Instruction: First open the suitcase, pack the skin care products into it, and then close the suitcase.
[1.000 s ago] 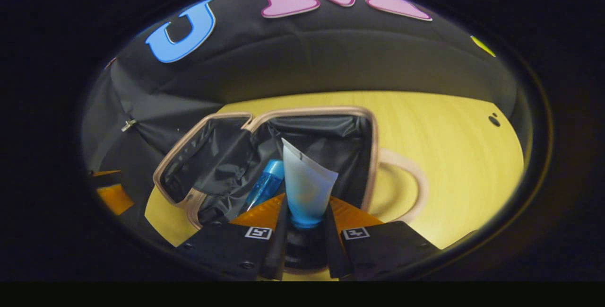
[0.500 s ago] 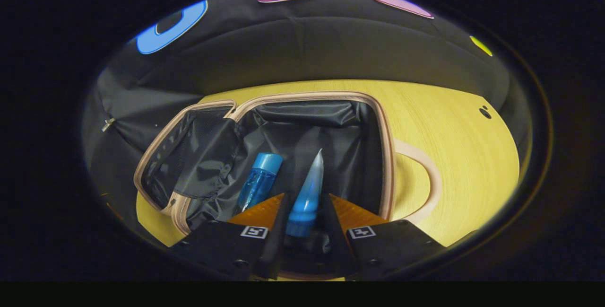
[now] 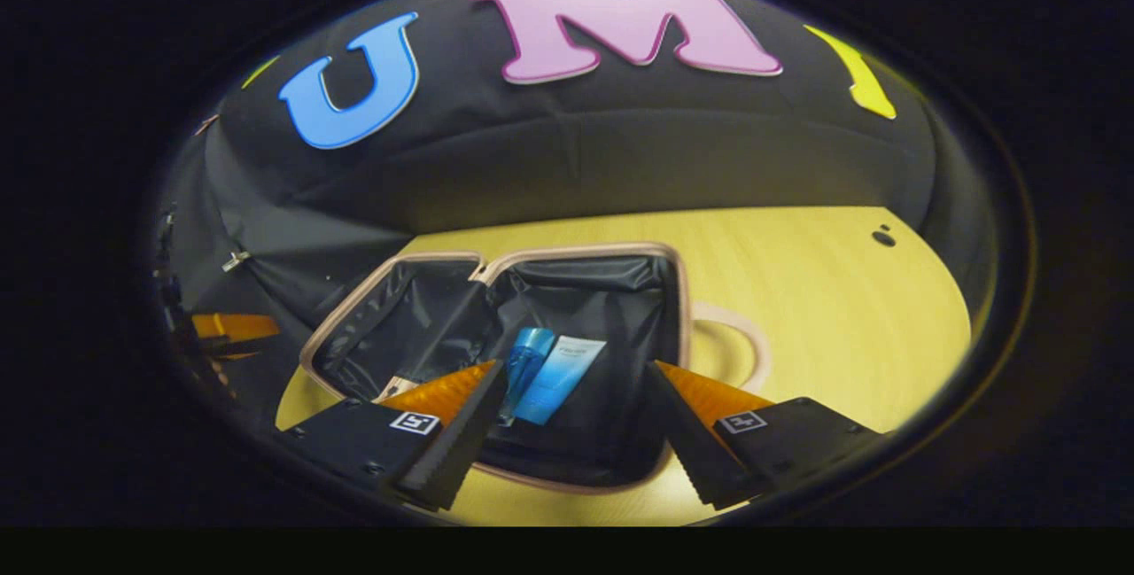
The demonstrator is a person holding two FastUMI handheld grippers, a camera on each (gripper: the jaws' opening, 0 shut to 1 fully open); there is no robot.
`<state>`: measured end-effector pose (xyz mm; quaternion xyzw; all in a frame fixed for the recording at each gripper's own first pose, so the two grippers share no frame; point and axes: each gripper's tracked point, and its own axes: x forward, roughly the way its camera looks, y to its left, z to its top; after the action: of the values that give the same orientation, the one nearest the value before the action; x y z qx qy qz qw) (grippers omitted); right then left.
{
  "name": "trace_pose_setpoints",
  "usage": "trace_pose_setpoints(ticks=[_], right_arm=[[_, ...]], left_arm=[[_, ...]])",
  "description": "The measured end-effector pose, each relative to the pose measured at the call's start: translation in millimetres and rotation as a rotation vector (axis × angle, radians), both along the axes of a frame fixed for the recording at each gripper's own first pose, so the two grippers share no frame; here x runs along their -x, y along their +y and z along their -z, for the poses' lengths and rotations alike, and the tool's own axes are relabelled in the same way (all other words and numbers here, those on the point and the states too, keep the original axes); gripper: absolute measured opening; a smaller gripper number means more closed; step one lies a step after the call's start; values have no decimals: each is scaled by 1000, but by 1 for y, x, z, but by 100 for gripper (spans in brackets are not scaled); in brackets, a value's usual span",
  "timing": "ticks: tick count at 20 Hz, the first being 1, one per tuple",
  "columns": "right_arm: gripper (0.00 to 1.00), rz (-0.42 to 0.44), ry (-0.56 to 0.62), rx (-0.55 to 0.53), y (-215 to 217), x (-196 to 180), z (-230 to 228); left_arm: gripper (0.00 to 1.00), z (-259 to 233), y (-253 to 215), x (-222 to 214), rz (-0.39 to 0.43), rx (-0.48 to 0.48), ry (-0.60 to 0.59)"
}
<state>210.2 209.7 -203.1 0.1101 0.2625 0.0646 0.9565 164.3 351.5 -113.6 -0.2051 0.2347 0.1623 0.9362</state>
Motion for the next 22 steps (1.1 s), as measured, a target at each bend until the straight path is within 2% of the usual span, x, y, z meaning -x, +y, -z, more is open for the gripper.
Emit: trace_pose_setpoints(ticks=[3,5,6,7,9,10,11,13,15,17,18,20,21,22], right_arm=[[97,-16,-78,44,-24,32,-20],[97,-14,-107,114,-45,52,-24],[98,-9,-115,139,-53,59,-25],[97,-4,-119,159,-60,70,-25],[97,-8,-115,171,-61,82,-20],[97,-14,-108,176,-61,88,-16],[97,-16,-102,171,-61,95,-11],[97,-29,-87,160,-53,106,-1],[97,-50,-74,177,-48,112,7],[97,-70,-66,178,-46,116,12],[97,-71,-62,174,-47,118,12],[97,-61,-63,157,-50,118,8],[89,-59,-67,160,-55,119,4],[98,-56,-74,172,-61,119,0]], left_arm=[[92,22,54,-23,-73,46,39],[92,41,75,-47,-73,132,29],[96,49,82,-59,-74,190,26],[90,57,92,-68,-89,242,25],[89,68,99,-88,-92,323,8],[82,77,99,-97,-86,372,3],[87,82,97,-107,-86,428,7],[86,96,99,-112,-85,505,19],[76,96,100,-121,-93,531,-3],[40,93,102,-121,-132,517,-3],[22,85,98,-116,-117,501,-6],[17,74,96,-108,-99,417,16],[14,64,98,-111,-97,379,1],[7,45,96,-107,-95,344,-28]])
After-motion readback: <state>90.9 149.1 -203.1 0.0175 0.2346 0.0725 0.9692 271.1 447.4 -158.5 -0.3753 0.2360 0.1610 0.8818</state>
